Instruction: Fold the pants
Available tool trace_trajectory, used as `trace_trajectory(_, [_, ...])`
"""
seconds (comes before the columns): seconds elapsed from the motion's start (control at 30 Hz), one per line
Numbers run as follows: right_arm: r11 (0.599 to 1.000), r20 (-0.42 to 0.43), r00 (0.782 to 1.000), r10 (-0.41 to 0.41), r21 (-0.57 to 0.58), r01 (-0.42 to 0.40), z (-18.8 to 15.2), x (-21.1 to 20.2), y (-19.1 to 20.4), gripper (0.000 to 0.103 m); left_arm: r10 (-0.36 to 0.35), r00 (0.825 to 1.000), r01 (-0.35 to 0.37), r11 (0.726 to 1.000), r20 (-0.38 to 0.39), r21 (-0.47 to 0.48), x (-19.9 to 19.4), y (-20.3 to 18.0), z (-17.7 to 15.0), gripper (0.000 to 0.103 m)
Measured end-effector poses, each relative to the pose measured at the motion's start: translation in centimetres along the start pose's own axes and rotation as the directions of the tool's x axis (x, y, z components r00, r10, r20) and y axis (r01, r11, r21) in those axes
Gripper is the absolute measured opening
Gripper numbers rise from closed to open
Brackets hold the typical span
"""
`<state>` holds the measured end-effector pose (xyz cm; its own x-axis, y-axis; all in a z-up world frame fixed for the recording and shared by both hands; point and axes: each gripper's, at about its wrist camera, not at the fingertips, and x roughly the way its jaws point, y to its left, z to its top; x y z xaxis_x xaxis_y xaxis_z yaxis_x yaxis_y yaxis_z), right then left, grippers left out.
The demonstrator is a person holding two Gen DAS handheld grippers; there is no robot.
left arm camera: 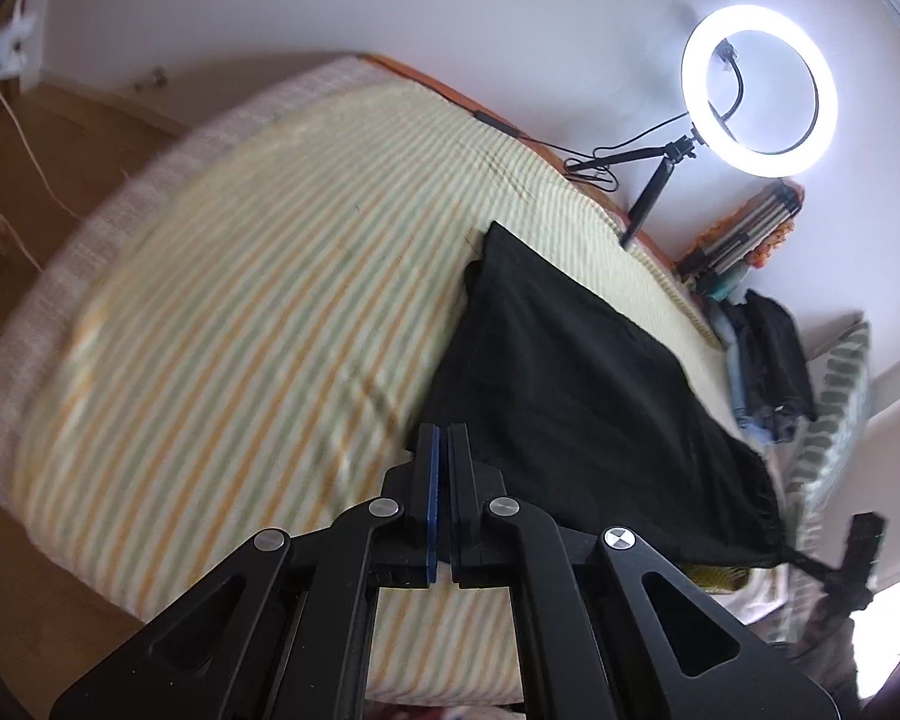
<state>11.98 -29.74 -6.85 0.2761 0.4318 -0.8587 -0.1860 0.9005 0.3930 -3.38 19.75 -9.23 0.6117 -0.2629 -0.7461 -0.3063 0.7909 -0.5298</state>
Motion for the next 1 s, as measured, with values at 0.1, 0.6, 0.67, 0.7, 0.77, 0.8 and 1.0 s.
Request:
trace_trajectory(0.1, [1.000, -0.016, 1.000, -0.014, -0.021, 0.014, 0.4, 1.0, 0.1, 0.005, 0.030, 0.999, -0.031, 0.999, -0.028, -0.044, 1.3, 0.3, 0.4, 0.010])
trace_trajectory(0.6, [0.996, -0.022, 0.999, -0.040, -0.077, 0.038, 1.5, 1.7, 1.1, 0.005, -0.147, 0.988, 0.116, 0.919, -0.054, -0.377, 5.1, 1.2, -1.0, 0.035])
trace_trajectory(0.67, [0.997, -0.021, 0.999, -0.036, -0.072, 0.035, 1.5, 1.8, 1.0, 0.005, -0.138, 0.990, 0.117, 0.927, -0.033, -0.358, 5.4, 0.6, -0.8, 0.035])
trace_trajectory(0.7, [0.997, -0.023, 0.999, -0.033, -0.067, 0.031, 1.5, 1.9, 0.9, 0.005, -0.135, 0.990, 0.118, 0.927, -0.024, -0.355, 5.7, 0.4, -0.7, 0.035])
trace_trajectory(0.77, [0.998, -0.029, 0.999, -0.030, -0.062, 0.028, 1.4, 2.2, 0.7, 0.005, -0.131, 0.991, 0.118, 0.931, -0.015, -0.345, 6.2, 0.0, -0.7, 0.030])
trace_trajectory(0.8, [0.998, -0.032, 0.999, -0.032, -0.061, 0.030, 1.4, 2.3, 0.7, 0.005, -0.122, 0.993, 0.112, 0.938, -0.009, -0.327, 6.2, -0.1, -0.6, 0.012])
trace_trajectory(1.0, [0.999, -0.031, 0.999, -0.017, -0.030, 0.017, 1.5, 2.3, 0.1, 0.005, -0.119, 0.991, 0.129, 0.963, 0.054, -0.237, 4.4, -1.2, 0.2, 0.000])
